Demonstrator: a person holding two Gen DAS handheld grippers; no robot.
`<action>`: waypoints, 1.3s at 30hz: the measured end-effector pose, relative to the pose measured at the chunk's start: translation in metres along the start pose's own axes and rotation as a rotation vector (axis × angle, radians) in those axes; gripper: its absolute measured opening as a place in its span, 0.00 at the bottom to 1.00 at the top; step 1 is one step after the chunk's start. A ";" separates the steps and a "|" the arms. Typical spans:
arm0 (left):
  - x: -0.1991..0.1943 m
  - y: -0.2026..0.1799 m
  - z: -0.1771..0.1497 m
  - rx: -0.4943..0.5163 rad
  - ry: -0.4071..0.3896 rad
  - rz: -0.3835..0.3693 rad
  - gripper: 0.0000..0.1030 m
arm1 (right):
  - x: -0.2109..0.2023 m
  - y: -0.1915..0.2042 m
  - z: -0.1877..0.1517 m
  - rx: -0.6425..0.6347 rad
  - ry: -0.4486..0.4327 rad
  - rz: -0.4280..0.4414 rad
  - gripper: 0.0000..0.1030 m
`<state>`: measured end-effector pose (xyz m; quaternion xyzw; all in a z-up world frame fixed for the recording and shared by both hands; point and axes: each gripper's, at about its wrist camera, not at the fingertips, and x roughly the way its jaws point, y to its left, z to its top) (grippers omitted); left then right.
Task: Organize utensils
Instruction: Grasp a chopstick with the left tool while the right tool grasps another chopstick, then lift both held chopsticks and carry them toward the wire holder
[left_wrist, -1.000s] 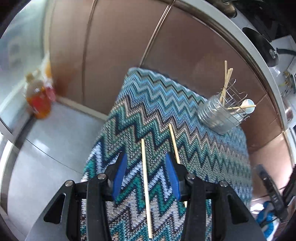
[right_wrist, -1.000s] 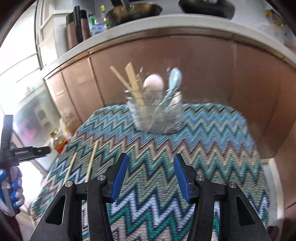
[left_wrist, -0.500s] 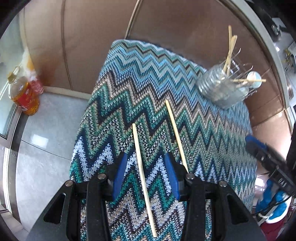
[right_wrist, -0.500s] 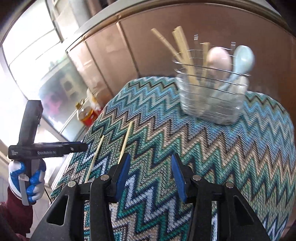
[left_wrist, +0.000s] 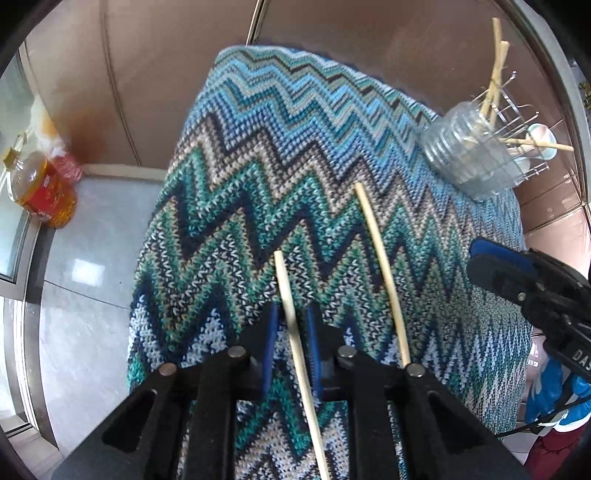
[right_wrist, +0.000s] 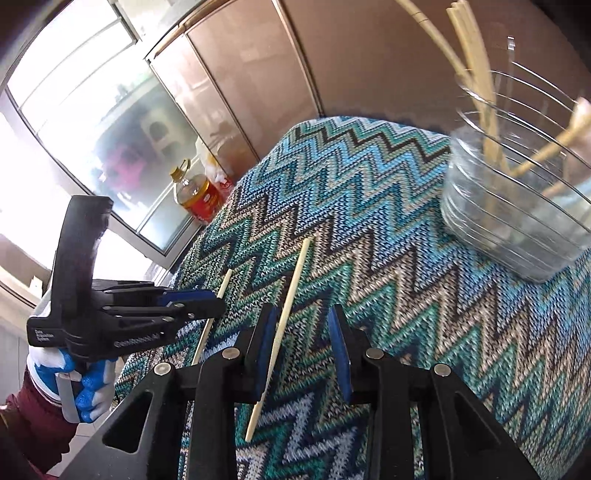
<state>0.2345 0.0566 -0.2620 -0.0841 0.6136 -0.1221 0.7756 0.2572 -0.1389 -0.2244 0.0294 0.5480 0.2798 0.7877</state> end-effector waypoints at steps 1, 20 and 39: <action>0.002 0.001 0.001 0.001 0.000 -0.006 0.10 | 0.004 0.001 0.002 -0.003 0.011 0.004 0.30; -0.027 0.023 -0.004 -0.035 -0.127 -0.177 0.06 | 0.081 0.010 0.038 0.000 0.255 -0.102 0.24; -0.088 0.028 -0.041 -0.051 -0.234 -0.147 0.06 | 0.043 0.026 0.021 -0.030 0.135 -0.118 0.07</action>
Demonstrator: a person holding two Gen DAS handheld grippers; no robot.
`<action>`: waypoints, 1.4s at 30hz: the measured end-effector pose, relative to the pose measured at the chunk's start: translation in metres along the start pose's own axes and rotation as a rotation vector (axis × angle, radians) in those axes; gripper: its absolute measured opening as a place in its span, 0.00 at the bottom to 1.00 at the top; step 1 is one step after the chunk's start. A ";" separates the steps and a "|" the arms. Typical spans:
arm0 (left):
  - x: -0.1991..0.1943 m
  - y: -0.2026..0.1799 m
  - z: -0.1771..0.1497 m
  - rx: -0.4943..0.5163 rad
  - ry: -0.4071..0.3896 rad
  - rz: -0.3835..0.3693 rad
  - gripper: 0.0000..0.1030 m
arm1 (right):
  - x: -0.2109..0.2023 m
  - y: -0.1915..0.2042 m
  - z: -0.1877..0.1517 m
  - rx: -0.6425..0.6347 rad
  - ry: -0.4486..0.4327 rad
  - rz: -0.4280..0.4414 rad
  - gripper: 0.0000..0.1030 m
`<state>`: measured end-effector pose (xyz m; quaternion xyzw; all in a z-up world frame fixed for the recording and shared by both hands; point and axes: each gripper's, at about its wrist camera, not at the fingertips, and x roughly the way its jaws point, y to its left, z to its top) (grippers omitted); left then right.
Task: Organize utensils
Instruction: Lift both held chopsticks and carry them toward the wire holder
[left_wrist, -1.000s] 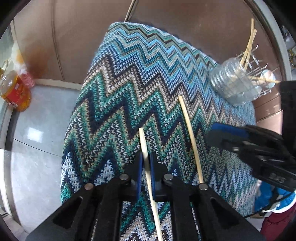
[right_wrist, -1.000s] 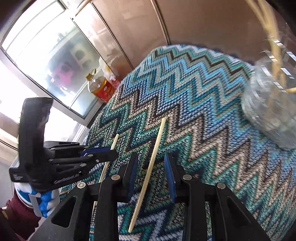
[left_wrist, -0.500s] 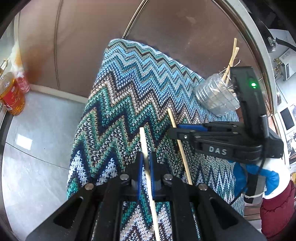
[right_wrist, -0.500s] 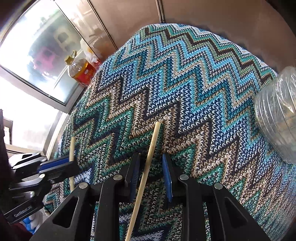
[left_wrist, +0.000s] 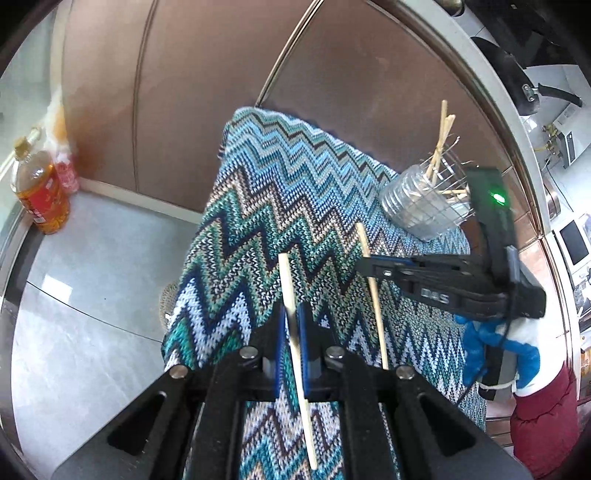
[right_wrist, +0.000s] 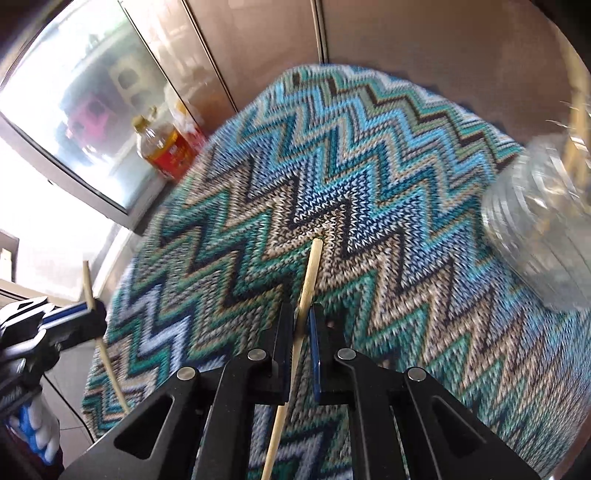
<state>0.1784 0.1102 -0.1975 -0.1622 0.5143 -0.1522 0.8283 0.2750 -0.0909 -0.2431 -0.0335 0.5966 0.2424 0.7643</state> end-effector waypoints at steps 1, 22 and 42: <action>-0.005 -0.002 -0.002 0.001 -0.006 0.001 0.06 | -0.011 0.000 -0.005 -0.003 -0.033 0.017 0.07; -0.028 -0.045 -0.013 0.013 -0.013 0.118 0.07 | -0.178 -0.031 -0.120 0.059 -0.472 0.131 0.05; 0.085 0.003 0.008 -0.078 0.204 0.271 0.12 | -0.152 -0.065 -0.131 0.158 -0.458 0.192 0.05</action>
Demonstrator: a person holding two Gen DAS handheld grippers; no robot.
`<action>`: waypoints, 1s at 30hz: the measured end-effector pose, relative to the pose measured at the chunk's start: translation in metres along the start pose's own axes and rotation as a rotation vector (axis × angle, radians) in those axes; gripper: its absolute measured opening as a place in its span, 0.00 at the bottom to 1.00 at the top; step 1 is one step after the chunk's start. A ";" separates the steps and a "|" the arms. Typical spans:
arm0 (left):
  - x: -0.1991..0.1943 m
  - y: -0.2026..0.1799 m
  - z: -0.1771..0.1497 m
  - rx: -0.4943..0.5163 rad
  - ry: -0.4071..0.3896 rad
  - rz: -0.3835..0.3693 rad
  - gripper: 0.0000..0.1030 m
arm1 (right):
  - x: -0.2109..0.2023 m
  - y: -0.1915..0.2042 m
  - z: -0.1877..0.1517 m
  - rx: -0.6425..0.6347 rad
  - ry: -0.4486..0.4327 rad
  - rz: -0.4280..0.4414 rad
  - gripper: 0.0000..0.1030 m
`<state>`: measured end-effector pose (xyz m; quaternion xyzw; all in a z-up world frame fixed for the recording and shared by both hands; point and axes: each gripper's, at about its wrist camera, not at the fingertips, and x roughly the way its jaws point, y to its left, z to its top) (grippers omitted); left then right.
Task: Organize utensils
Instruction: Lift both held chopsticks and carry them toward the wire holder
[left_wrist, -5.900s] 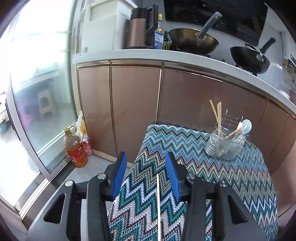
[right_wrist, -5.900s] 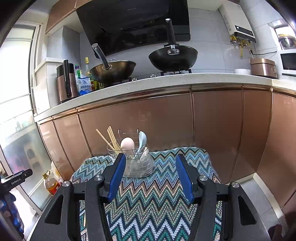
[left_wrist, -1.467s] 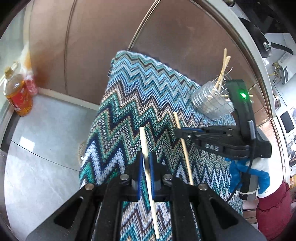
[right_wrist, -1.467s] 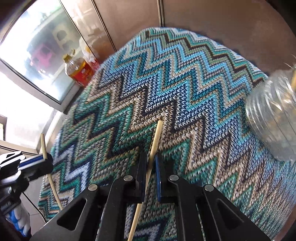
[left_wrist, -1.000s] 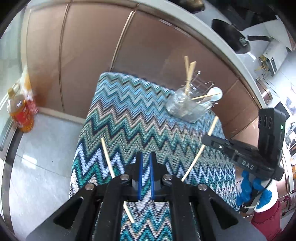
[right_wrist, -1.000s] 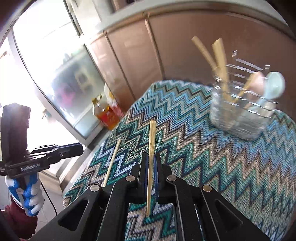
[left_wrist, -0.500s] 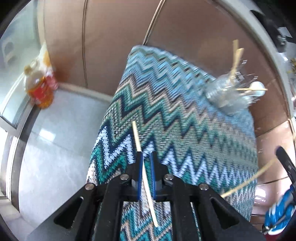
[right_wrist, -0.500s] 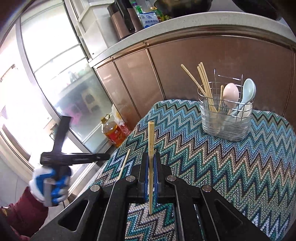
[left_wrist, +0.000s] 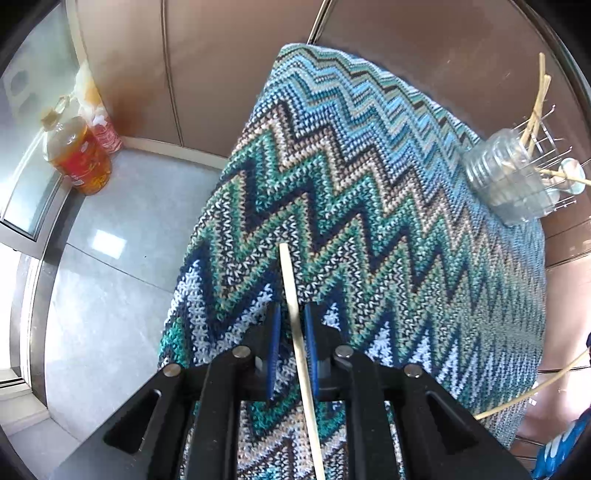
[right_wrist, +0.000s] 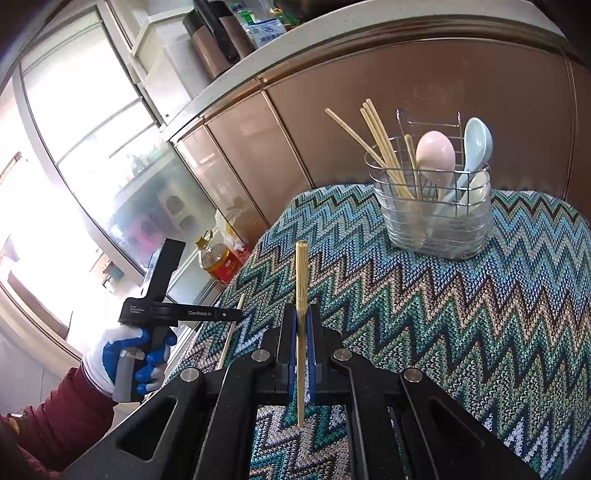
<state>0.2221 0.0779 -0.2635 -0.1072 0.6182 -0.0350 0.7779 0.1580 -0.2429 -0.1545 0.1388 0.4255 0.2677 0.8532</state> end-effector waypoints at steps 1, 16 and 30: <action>0.000 -0.002 0.000 0.005 -0.004 0.005 0.11 | 0.000 -0.001 -0.001 0.003 0.000 0.002 0.05; -0.058 -0.014 -0.020 0.073 -0.186 -0.051 0.04 | -0.031 -0.007 -0.005 0.018 -0.075 -0.006 0.05; -0.192 -0.081 -0.011 0.162 -0.508 -0.293 0.04 | -0.095 0.005 0.048 -0.043 -0.307 -0.066 0.05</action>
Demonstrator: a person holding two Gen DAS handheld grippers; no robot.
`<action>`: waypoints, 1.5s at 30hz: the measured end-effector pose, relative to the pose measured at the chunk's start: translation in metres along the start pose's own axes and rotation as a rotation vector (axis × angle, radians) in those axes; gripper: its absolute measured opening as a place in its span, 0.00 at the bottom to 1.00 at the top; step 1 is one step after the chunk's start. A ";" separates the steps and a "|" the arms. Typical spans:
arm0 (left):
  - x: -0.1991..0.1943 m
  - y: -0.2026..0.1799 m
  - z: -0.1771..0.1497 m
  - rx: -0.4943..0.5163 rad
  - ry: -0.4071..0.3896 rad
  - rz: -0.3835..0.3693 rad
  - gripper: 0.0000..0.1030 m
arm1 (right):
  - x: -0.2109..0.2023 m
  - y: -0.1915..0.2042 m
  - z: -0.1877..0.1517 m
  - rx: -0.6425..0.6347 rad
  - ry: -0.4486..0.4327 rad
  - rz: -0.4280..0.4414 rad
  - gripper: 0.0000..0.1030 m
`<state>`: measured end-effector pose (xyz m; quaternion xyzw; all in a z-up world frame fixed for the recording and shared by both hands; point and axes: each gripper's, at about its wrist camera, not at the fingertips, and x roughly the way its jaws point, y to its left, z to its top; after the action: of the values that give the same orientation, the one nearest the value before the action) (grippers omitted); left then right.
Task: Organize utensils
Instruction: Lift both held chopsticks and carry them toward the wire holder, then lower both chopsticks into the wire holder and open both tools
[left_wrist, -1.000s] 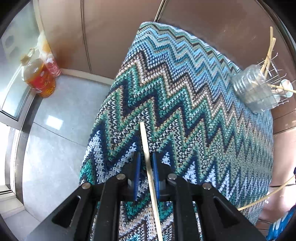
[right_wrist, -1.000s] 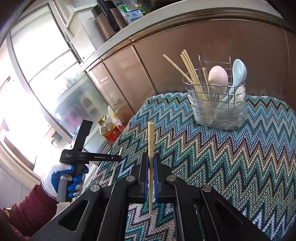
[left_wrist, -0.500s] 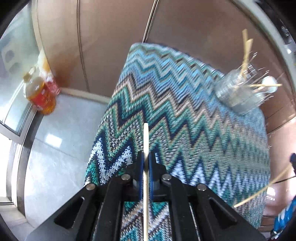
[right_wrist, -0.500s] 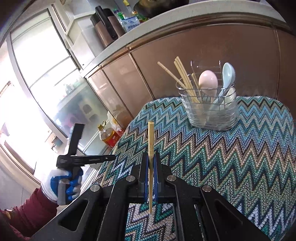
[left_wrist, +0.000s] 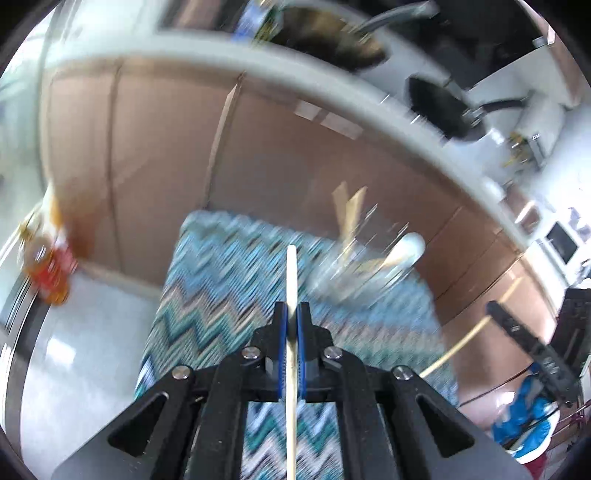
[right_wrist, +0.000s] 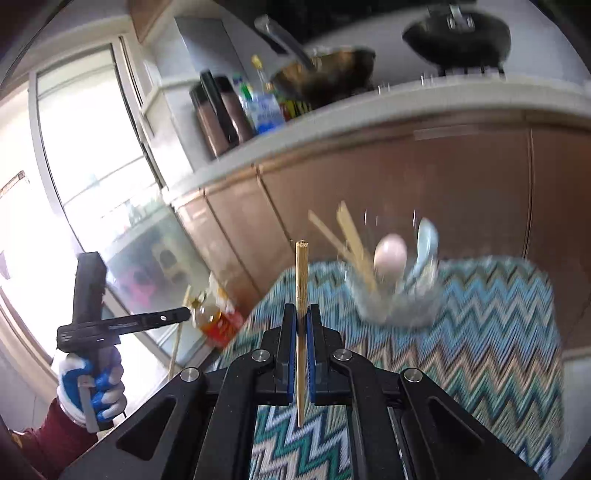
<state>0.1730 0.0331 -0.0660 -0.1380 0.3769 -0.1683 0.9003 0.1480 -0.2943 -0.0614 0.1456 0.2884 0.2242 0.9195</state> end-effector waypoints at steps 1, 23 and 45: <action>-0.004 -0.010 0.010 0.008 -0.032 -0.021 0.04 | -0.001 0.001 0.010 -0.010 -0.024 -0.003 0.05; 0.151 -0.114 0.108 0.024 -0.540 -0.024 0.04 | 0.114 -0.060 0.091 -0.168 -0.135 -0.118 0.05; 0.191 -0.091 0.079 -0.007 -0.603 0.057 0.27 | 0.145 -0.073 0.070 -0.151 -0.068 -0.161 0.22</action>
<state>0.3381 -0.1176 -0.0996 -0.1740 0.0968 -0.0930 0.9756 0.3203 -0.2943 -0.1021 0.0598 0.2503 0.1657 0.9520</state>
